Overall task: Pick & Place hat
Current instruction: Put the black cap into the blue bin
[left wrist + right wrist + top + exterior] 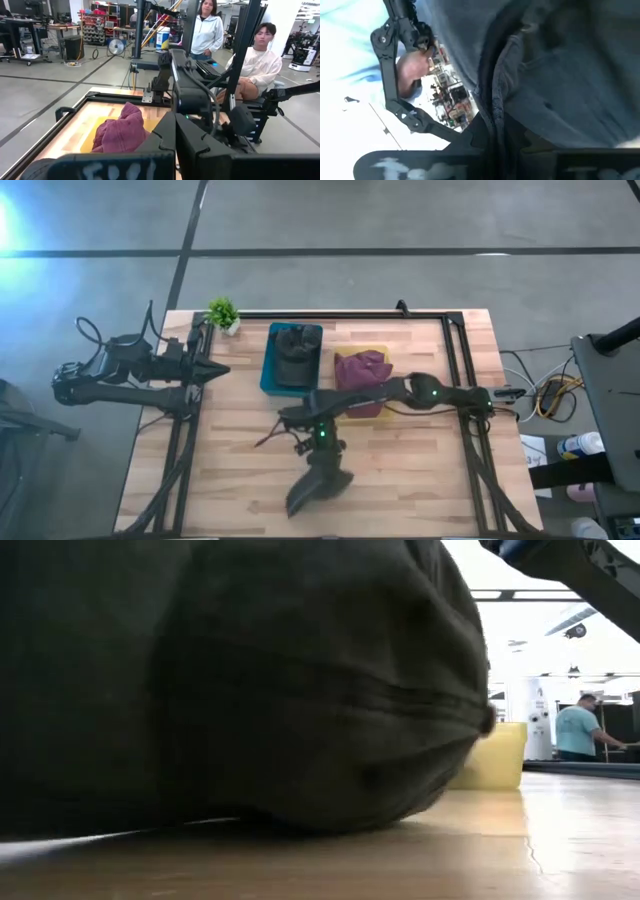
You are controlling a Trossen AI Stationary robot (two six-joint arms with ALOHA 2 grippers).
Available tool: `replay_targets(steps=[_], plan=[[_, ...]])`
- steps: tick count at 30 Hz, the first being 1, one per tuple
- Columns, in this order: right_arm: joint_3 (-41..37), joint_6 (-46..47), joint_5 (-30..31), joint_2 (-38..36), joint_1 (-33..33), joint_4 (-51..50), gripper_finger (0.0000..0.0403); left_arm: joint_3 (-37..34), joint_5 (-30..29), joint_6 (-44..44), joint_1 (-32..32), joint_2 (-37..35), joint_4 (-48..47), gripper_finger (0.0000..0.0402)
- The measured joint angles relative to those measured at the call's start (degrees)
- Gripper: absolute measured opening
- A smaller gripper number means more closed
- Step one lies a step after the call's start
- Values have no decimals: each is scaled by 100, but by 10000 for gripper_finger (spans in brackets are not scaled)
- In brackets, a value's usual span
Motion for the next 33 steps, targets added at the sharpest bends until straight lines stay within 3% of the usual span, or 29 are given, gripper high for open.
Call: replay_targets(steps=[6,17,33], plan=[[0,-262,22,9,60,-17,13,0,0,0,-2,0,0,0],[7,-345,-2,-990,127,-272,13,0,1,-1,-2,0,0,0],[-939,-153,-498,-358,169,242,13,0,1,0,-1,4,-2,0]])
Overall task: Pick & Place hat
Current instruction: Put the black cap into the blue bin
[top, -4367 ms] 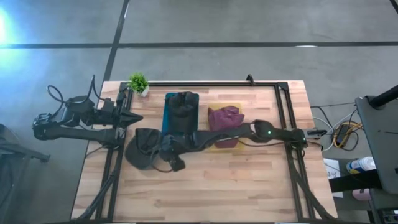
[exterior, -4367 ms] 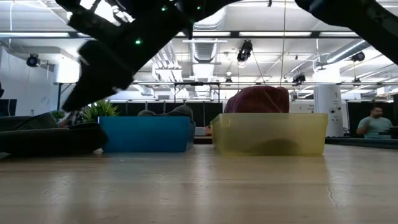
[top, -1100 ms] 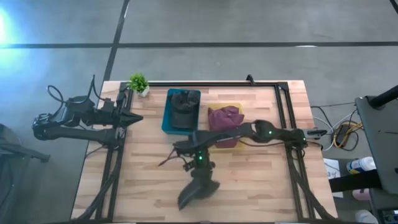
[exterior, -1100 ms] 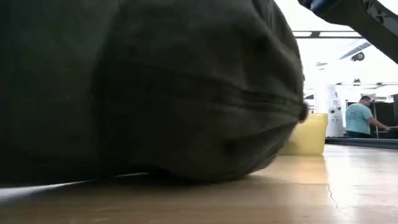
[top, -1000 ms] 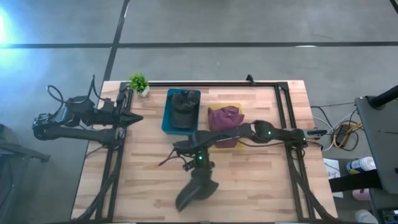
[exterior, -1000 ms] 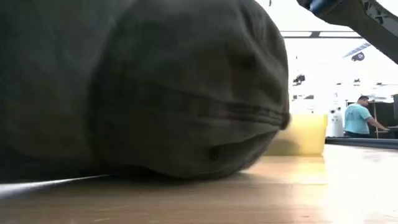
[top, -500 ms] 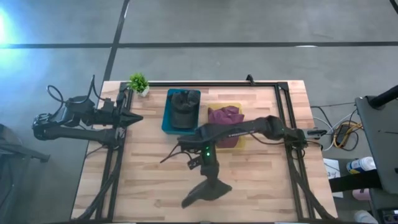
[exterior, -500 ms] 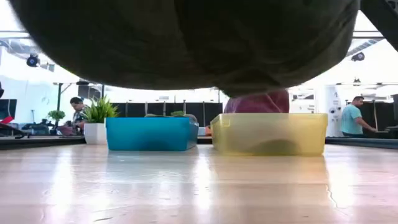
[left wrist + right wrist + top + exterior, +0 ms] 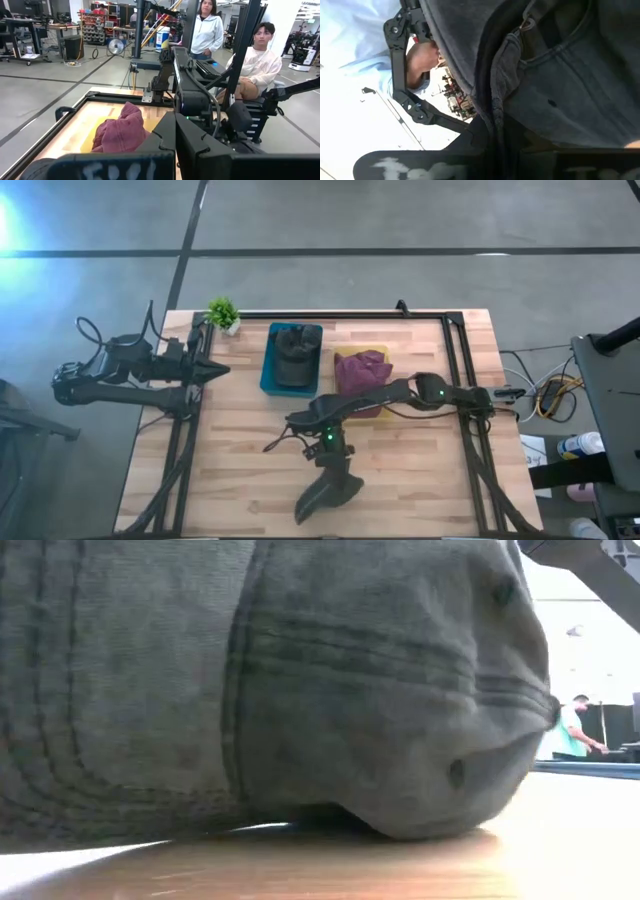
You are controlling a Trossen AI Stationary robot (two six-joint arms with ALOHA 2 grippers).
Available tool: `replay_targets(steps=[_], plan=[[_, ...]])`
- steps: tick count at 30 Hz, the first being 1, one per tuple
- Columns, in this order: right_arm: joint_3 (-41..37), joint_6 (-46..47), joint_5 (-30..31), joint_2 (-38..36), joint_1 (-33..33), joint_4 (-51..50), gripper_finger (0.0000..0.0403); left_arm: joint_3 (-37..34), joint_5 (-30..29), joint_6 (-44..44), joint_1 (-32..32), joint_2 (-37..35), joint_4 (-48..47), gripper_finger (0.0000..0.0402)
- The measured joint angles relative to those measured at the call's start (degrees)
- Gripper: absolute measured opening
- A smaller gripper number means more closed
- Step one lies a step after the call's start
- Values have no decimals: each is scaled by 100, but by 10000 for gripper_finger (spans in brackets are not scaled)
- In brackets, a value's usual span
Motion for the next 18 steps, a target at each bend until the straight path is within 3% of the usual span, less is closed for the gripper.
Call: replay_targets(steps=[12,18], plan=[[-41,99,-209,-170,-257,314,19,0,0,0,1,-2,2,0],[-53,41,-221,-376,35,271,17,0,0,-2,-1,-2,2,0]])
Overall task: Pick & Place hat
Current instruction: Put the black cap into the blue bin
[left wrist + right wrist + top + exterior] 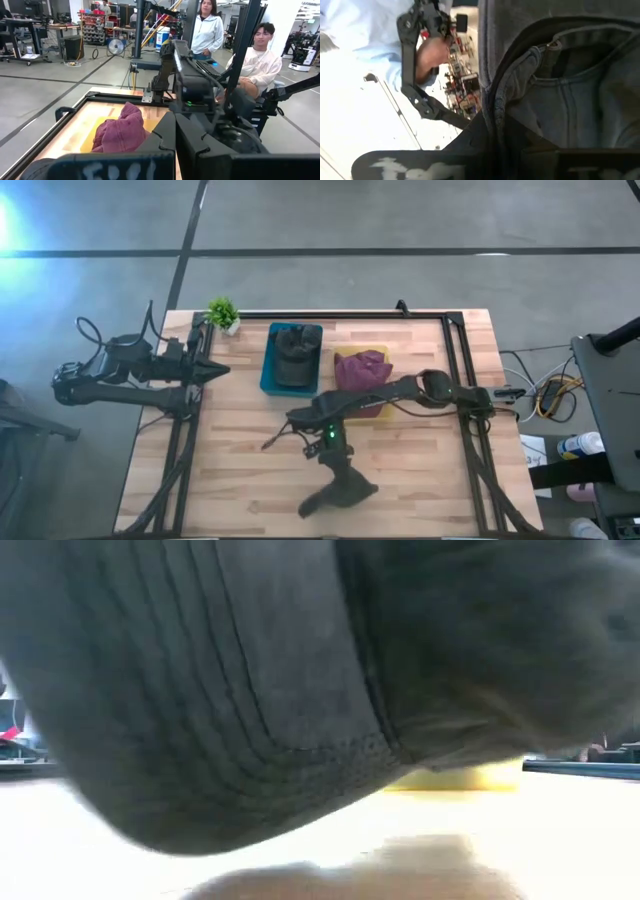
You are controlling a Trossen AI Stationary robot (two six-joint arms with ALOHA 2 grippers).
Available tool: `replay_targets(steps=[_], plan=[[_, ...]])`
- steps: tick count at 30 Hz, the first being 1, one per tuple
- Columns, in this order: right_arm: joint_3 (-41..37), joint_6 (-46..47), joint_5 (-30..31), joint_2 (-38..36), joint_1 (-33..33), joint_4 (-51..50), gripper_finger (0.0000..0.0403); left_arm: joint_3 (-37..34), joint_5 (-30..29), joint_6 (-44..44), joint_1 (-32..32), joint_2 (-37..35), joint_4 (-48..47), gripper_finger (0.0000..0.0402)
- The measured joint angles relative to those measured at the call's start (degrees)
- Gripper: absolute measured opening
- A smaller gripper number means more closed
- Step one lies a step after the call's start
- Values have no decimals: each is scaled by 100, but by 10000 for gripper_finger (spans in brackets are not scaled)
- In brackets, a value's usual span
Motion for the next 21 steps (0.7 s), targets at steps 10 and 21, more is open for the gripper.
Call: replay_targets(steps=[10,21], plan=[[-202,-137,-101,8,519,383,17,0,-1,1,-1,0,0,0],[-989,1581,-270,236,92,3263,32,0,-1,2,1,0,2,0]])
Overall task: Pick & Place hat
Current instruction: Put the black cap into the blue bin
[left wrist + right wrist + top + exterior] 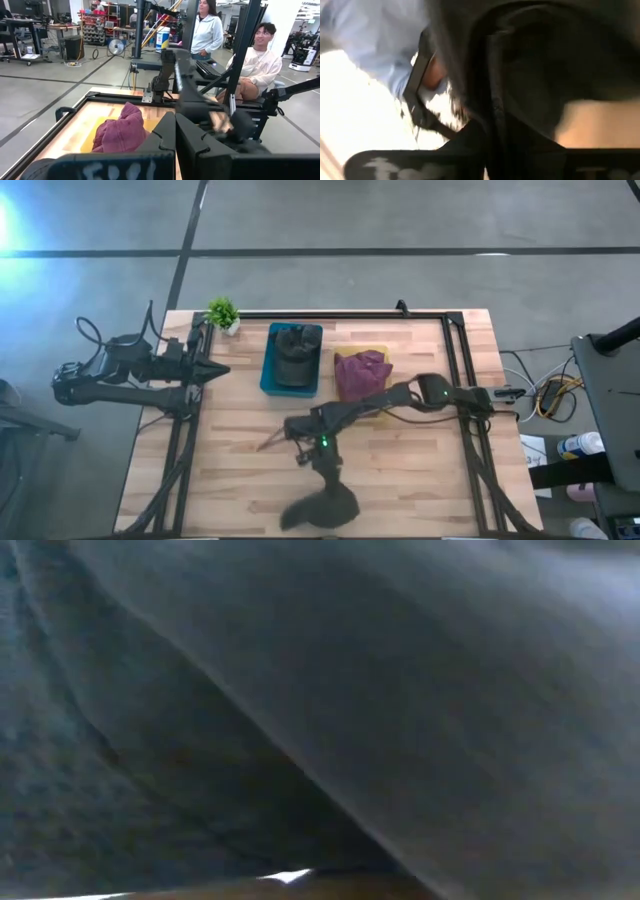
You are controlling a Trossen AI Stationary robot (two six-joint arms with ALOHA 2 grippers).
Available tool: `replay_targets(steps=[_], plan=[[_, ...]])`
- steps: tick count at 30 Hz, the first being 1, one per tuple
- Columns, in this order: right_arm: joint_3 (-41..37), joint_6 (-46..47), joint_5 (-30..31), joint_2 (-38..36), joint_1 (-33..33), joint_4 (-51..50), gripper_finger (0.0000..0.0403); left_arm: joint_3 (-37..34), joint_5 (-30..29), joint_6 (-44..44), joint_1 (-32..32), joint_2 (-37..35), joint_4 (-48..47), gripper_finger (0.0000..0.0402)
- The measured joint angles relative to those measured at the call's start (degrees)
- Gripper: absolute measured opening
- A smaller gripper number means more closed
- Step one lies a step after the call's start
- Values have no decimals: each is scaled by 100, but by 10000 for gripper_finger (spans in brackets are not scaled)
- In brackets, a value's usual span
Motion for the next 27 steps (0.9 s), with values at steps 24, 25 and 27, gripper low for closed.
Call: replay_targets(steps=[24,25,27], plan=[[1484,-1812,5864,-266,-734,-1398,238,0,1,0,0,14,-4,0],[1565,-1752,5885,-283,-726,-1628,243,1,1,0,-1,13,-4,0],[1644,-1516,5732,-318,-718,-2169,252,2,0,-1,0,14,-4,0]])
